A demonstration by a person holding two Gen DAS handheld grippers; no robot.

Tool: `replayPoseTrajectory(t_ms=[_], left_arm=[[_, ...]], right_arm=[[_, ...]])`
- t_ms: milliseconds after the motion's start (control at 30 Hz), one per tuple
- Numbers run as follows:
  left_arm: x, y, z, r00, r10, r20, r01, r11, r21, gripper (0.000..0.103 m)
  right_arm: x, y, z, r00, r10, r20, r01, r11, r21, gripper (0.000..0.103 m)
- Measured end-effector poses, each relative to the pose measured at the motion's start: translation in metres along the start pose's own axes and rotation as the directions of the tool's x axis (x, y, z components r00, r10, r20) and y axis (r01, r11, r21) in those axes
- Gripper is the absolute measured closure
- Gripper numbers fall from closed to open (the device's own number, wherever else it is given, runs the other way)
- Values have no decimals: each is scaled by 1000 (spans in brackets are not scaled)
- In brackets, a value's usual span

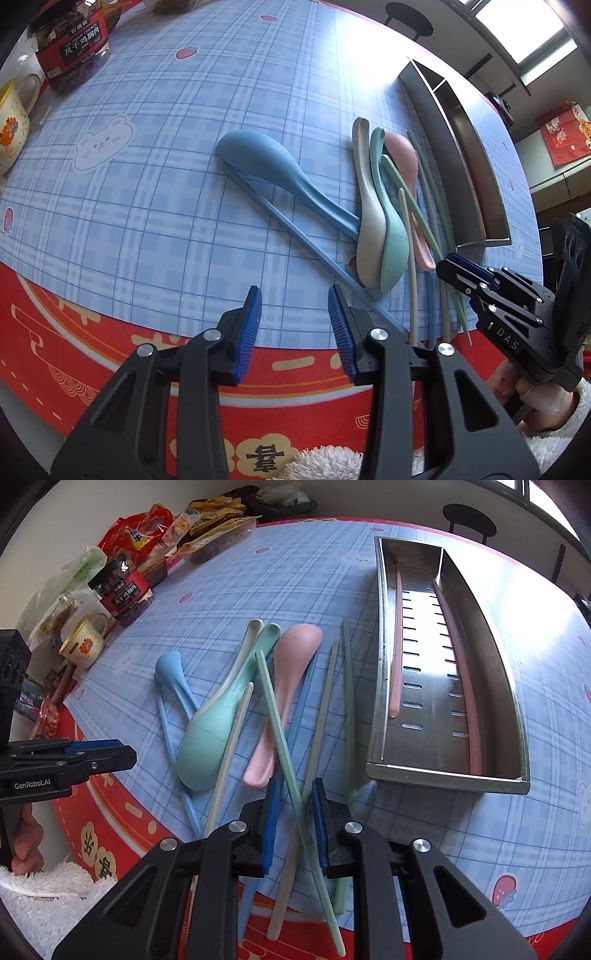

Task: Organize utensils
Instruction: 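Move both grippers back to the remaining utensils beside the tray, then grasp a green chopstick with the right gripper while the left gripper grasps a blue chopstick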

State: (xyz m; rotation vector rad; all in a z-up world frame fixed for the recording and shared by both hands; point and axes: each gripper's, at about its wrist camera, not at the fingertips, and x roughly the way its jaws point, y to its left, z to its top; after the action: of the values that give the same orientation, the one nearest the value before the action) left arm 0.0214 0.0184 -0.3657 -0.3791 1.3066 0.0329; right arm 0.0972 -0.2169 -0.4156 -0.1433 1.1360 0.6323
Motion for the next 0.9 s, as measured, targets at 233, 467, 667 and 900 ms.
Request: replayPoseTrajectory(t_ms=[233, 467, 667, 900], left_arm=[[8, -9, 3, 1000, -1, -28, 1, 1000, 17, 64], [18, -24, 9, 999, -10, -46, 13, 998, 60, 64], [29, -41, 14, 998, -21, -65, 29, 992, 120, 64], [35, -60, 18, 998, 36, -48, -26, 983, 183, 61]], right_arm=[[5, -4, 2, 1000, 8, -10, -8, 1000, 13, 87], [0, -3, 4, 999, 35, -7, -35, 999, 32, 97], [-3, -4, 1, 999, 45, -3, -45, 998, 47, 97], [-5, -5, 0, 999, 50, 4, -50, 997, 53, 97]])
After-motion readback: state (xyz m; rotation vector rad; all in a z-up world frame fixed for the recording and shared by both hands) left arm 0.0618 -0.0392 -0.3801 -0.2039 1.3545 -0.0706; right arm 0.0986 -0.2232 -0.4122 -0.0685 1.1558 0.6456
